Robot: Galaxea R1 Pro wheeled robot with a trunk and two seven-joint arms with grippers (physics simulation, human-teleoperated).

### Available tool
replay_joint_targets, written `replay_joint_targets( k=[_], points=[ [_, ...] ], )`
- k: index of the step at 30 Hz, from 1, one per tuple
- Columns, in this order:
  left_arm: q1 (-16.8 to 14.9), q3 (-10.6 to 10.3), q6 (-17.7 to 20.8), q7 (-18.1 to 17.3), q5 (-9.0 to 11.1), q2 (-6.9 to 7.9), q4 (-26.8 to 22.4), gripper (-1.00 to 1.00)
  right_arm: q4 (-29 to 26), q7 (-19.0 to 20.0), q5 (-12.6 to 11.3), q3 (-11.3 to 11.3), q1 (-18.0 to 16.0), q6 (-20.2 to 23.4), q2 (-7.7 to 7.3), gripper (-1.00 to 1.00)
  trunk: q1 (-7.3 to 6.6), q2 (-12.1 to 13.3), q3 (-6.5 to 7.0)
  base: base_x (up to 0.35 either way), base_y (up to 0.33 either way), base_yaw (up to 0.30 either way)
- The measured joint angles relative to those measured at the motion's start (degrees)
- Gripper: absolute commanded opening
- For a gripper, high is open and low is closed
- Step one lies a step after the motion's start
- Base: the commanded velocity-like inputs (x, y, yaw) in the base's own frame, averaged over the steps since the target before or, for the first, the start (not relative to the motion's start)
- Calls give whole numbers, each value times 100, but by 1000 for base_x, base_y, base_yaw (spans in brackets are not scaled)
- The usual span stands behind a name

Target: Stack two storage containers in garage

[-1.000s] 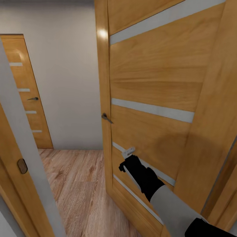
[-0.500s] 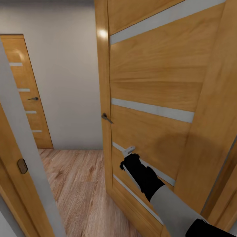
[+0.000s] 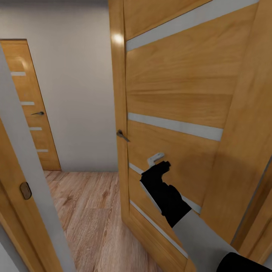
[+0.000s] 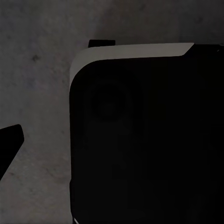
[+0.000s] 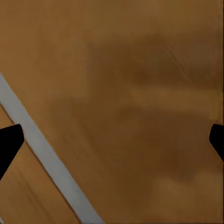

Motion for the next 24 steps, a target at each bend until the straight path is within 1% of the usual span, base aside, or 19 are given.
replay_joint_targets(
  k=[1,3,4,6,11,17,19,20,21,22,24],
  points=[
    [0,0,-1,0,0,0,0,100,8,-49,-2,1,-1,0,0,100,0,0,0,0,0,0],
    [0,0,2,0,0,0,1,100,40,-271,-32,1,-14,-10,0,100,0,0,0,0,0,0],
    [-1,0,2,0,0,0,1,100,91,-344,-145,-1,-60,-28,0,100,0,-1,-1,0,0,0],
    [-1,-1,0,0,0,0,1,100,250,-413,-135,1,-167,-38,0,100,0,0,0,0,0,0],
    [-2,-2,2,0,0,0,3,100,555,-444,-85,13,-303,-47,0,100,0,-1,1,0,0,0],
    [-2,-2,-1,0,0,0,3,100,640,-452,-70,8,-333,-39,0,100,0,-1,1,0,0,0],
    [-1,-1,-2,0,0,0,2,100,662,-452,-103,-9,-359,-37,0,100,0,0,0,0,0,0],
    [-1,-1,-2,0,0,0,1,100,777,-432,-223,-20,-459,-46,0,100,-1,-1,-1,0,0,0],
    [-1,0,0,0,0,0,1,100,842,-455,-139,-27,-505,-35,0,100,0,0,0,0,0,0],
    [0,0,-1,0,0,0,1,100,870,-455,-107,-27,-521,-27,0,100,0,0,0,0,0,0],
    [-1,-1,-2,0,0,0,2,100,939,-452,-102,-26,-554,-36,0,100,0,0,0,0,0,0]
  ],
)
